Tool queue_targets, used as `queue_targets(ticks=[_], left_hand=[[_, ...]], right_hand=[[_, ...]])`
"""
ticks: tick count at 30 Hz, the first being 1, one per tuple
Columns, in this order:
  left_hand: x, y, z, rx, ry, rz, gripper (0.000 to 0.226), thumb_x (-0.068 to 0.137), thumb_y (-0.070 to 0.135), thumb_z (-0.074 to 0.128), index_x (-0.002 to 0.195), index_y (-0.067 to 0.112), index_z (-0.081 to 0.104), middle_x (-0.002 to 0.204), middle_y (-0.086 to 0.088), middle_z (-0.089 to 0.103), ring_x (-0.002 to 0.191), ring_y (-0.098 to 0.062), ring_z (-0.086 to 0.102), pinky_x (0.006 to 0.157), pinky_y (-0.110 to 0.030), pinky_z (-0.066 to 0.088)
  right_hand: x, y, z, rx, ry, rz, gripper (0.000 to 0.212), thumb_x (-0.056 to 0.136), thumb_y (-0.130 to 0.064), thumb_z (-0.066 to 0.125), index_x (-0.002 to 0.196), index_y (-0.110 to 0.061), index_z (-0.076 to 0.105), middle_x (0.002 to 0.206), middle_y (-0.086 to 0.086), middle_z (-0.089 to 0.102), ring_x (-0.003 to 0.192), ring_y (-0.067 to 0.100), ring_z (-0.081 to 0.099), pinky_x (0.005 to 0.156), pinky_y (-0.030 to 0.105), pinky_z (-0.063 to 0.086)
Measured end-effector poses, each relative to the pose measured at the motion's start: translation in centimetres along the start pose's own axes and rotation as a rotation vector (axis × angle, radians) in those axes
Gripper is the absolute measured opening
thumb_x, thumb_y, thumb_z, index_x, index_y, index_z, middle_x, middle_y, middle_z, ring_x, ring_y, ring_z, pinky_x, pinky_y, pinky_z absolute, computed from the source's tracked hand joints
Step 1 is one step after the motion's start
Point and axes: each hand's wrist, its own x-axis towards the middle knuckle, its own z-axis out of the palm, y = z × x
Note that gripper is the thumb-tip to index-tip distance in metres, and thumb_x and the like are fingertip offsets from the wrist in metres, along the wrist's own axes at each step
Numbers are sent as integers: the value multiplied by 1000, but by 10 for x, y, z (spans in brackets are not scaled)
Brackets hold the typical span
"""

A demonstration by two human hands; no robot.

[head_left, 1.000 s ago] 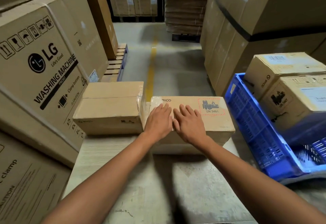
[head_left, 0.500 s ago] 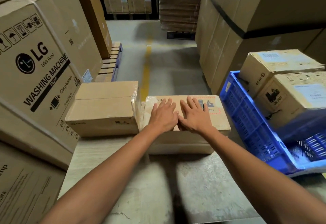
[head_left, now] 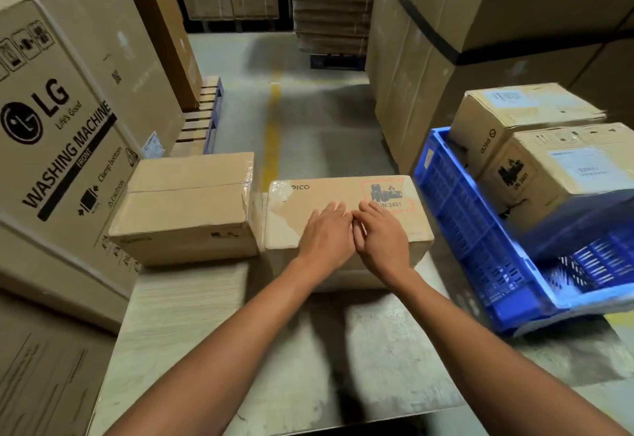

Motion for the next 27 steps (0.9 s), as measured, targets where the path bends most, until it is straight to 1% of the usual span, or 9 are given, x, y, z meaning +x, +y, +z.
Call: queue_targets(ticks=[3,6,9,11,14,18,20,23,27], left_hand=[[4,0,-6,31,1,5,39,102,23,39,131,13,62,149,-9,49,141,-28,38,113,-45,31],[-3,5,-1,-15,57,91,34,98,19,46,121,9,69,135,-13,61,131,-34,51,105,-45,41],[-8,20,12,-75,140,225,30,90,16,50,108,6,71,120,-15,69,117,-38,61,93,-46,50],[-10,35,21,-54,129,227,39,90,23,40,112,9,70,123,-12,68,119,-33,61,97,-46,49],[-9,47,29,-14,112,178,50,91,30,32,116,11,70,125,-9,68,121,-29,61,100,-47,48],[2,46,14,-7,108,211,35,91,24,41,97,10,72,103,-10,71,99,-32,64,80,-44,52],[12,43,6,2,73,208,28,95,21,46,106,10,69,110,-11,69,104,-33,60,84,-45,49],[28,34,6,-4,94,150,37,99,23,44,130,10,59,137,-11,59,127,-32,51,104,-47,42],[42,27,14,94,8,87,44,102,27,36,141,12,48,153,-9,44,141,-28,38,113,-46,33]], right_hand=[[5,-1,-6,88,-111,92,25,91,-13,63,112,-8,75,124,13,69,123,33,59,106,43,43],[-2,5,-15,6,-60,41,16,85,-14,68,97,-9,77,103,12,73,101,34,66,92,42,50],[-16,20,-25,-59,33,138,11,84,-19,66,86,-9,71,88,5,66,84,27,62,74,42,53],[-26,35,-26,-97,36,140,15,87,-22,58,87,-10,69,91,4,63,87,25,60,77,44,52],[-34,45,-24,-102,53,66,27,86,-19,58,105,-8,74,114,13,71,110,32,64,94,42,52],[-19,44,-32,-198,-64,111,15,89,-28,58,92,-15,64,100,4,62,92,26,58,75,42,48],[-3,44,-36,-271,-128,131,19,92,-37,56,98,-19,61,106,2,60,97,23,55,78,42,48],[21,42,-38,-228,-196,107,33,96,-39,52,119,-17,62,123,6,60,112,25,56,90,44,50],[22,47,-27,-251,-282,62,54,99,-40,31,144,-17,49,151,11,47,142,28,39,114,46,33]])
